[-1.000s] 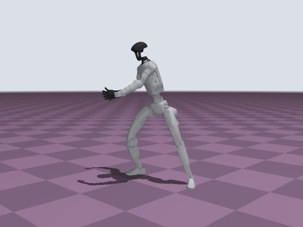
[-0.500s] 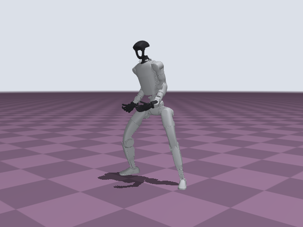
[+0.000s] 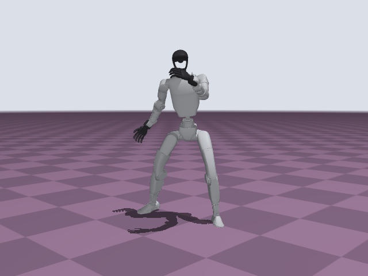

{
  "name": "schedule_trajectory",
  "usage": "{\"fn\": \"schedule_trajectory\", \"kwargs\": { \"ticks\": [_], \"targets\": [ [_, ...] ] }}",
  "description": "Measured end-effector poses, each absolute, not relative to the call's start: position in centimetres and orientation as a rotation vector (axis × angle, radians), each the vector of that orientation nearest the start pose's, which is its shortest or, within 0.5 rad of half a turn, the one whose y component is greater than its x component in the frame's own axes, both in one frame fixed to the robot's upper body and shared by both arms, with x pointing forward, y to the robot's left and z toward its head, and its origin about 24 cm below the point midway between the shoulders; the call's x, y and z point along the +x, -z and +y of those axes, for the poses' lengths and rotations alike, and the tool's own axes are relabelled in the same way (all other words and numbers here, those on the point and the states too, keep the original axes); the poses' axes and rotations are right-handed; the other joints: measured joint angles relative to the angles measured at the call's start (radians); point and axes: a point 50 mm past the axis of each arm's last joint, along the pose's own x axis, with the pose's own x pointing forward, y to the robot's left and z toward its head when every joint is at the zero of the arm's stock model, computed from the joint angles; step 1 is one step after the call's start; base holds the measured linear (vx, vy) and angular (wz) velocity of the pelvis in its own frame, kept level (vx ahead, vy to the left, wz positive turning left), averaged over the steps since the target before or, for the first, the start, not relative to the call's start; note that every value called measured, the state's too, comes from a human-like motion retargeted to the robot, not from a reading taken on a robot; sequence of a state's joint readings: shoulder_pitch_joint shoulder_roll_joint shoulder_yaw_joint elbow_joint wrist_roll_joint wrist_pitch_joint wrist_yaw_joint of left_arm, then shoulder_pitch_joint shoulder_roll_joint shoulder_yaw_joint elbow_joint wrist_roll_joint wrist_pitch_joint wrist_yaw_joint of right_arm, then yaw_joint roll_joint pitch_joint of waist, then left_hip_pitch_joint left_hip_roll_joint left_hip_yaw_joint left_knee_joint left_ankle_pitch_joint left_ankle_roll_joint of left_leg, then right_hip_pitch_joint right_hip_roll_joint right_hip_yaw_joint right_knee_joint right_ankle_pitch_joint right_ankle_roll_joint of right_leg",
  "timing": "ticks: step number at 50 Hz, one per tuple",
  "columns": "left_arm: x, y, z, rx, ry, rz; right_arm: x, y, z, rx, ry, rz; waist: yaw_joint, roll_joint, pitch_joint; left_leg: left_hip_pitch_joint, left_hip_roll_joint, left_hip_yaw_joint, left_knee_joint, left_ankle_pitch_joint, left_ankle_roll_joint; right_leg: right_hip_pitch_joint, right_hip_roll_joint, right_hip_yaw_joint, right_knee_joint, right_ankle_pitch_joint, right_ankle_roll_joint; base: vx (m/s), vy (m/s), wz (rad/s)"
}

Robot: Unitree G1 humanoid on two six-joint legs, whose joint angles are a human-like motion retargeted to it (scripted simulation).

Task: Kungfu

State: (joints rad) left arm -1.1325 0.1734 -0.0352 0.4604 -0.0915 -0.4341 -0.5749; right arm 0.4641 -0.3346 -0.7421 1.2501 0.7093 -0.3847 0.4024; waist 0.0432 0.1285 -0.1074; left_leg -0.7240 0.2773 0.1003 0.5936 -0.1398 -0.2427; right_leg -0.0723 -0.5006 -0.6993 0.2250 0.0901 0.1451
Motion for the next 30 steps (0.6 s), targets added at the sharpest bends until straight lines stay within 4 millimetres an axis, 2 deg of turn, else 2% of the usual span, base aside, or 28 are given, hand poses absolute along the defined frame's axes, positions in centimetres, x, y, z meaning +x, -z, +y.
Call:
{"fn": "schedule_trajectory", "kwargs": {
  "ticks": [2, 3, 5, 7, 8, 10, 13, 18, 22, 26, 28, 30],
  "targets": [
    [33.8, -33.2, 8.4, 0.431, 0.702, -1.062, -3.8, 13.1, -31.4, 0.592, 0.94, 0.688, 0.063, -0.01, -0.026, -0.024, -0.014, 0.014, 0.05, -0.05, 0.009, 0.017, -0.006, -0.036, -0.054, 0.044, 0.002, 0.56, 0.4, 0.03],
    [33.7, -33.8, 9.5, 0.453, 0.664, -1.077, 0.4, 14.5, -29.0, 0.686, 0.783, 0.707, 0.087, -0.017, -0.034, -0.034, -0.021, 0.025, 0.072, -0.07, 0.018, 0.019, -0.011, -0.042, -0.077, 0.06, -0.001, 0.46, 0.35, -0.03],
    [33.4, -34.8, 11.7, 0.504, 0.578, -1.105, 9.6, 15.1, -22.9, 0.846, 0.339, 0.7, 0.127, -0.03, -0.039, -0.053, -0.046, 0.036, 0.111, -0.109, 0.037, 0.019, -0.027, -0.057, -0.113, 0.085, -0.008, 0.33, 0.27, -0.05],
    [33.0, -35.5, 13.5, 0.563, 0.496, -1.126, 17.1, 12.5, -17.1, 0.887, -0.183, 0.599, 0.166, -0.046, -0.034, -0.074, -0.067, 0.038, 0.147, -0.143, 0.047, 0.015, -0.046, -0.069, -0.136, 0.103, 0.001, 0.23, 0.18, -0.13],
    [32.9, -35.7, 14.3, 0.589, 0.46, -1.128, 19.8, 10.8, -14.6, 0.834, -0.4, 0.56, 0.184, -0.054, -0.034, -0.082, -0.075, 0.041, 0.164, -0.159, 0.053, 0.012, -0.05, -0.065, -0.145, 0.109, 0.004, 0.29, 0.13, -0.13],
    [32.7, -35.7, 15.4, 0.628, 0.407, -1.127, 23.4, 8.2, -11.9, 0.674, -0.604, 0.487, 0.209, -0.07, -0.031, -0.088, -0.08, 0.049, 0.186, -0.183, 0.065, 0.008, -0.052, -0.052, -0.158, 0.118, 0.002, 0.24, 0.05, -0.07],
    [32.6, -35.3, 16.4, 0.639, 0.359, -1.116, 26.9, 5.4, -10.3, 0.58, -0.659, 0.385, 0.226, -0.076, -0.012, -0.081, -0.076, 0.042, 0.207, -0.204, 0.085, 0.019, -0.041, -0.054, -0.163, 0.138, -0.04, 0.24, 0.02, -0.04],
    [32.2, -33.9, 19.9, 0.618, 0.246, -1.069, 28.7, 2.9, -9.0, 0.66, -0.732, 0.291, 0.2, -0.077, 0.01, -0.065, -0.064, 0.029, 0.209, -0.215, 0.107, 0.002, -0.03, -0.023, -0.137, 0.174, -0.118, 0.1, -0.07, -0.15],
    [31.5, -31.1, 24.0, 0.591, 0.077, -0.987, 30.3, -0.1, -9.8, 0.599, -0.69, 0.116, 0.171, -0.078, 0.019, -0.043, -0.044, 0.024, 0.193, -0.206, 0.107, -0.01, -0.018, -0.004, -0.123, 0.178, -0.139, -0.01, -0.13, -0.32],
    [29.5, -25.9, 30.1, 0.508, -0.125, -0.827, 31.6, -5.5, -11.9, 0.486, -0.703, -0.138, 0.142, -0.084, 0.026, -0.005, -0.027, 0.03, 0.166, -0.188, 0.097, -0.025, -0.013, 0.022, -0.114, 0.149, -0.1, -0.12, -0.16, -0.49],
    [27.4, -22.3, 33.8, 0.452, -0.228, -0.705, 32.0, -9.2, -13.6, 0.41, -0.7, -0.292, 0.124, -0.089, 0.027, 0.022, -0.014, 0.043, 0.143, -0.173, 0.088, -0.037, -0.011, 0.038, -0.108, 0.124, -0.068, -0.27, -0.26, -0.65],
    [24.0, -18.2, 37.5, 0.389, -0.333, -0.558, 32.0, -13.3, -15.4, 0.317, -0.695, -0.446, 0.099, -0.088, 0.029, 0.054, 0.003, 0.059, 0.116, -0.156, 0.077, -0.053, -0.01, 0.061, -0.094, 0.09, -0.03, -0.26, -0.26, -0.74]
  ]
}}
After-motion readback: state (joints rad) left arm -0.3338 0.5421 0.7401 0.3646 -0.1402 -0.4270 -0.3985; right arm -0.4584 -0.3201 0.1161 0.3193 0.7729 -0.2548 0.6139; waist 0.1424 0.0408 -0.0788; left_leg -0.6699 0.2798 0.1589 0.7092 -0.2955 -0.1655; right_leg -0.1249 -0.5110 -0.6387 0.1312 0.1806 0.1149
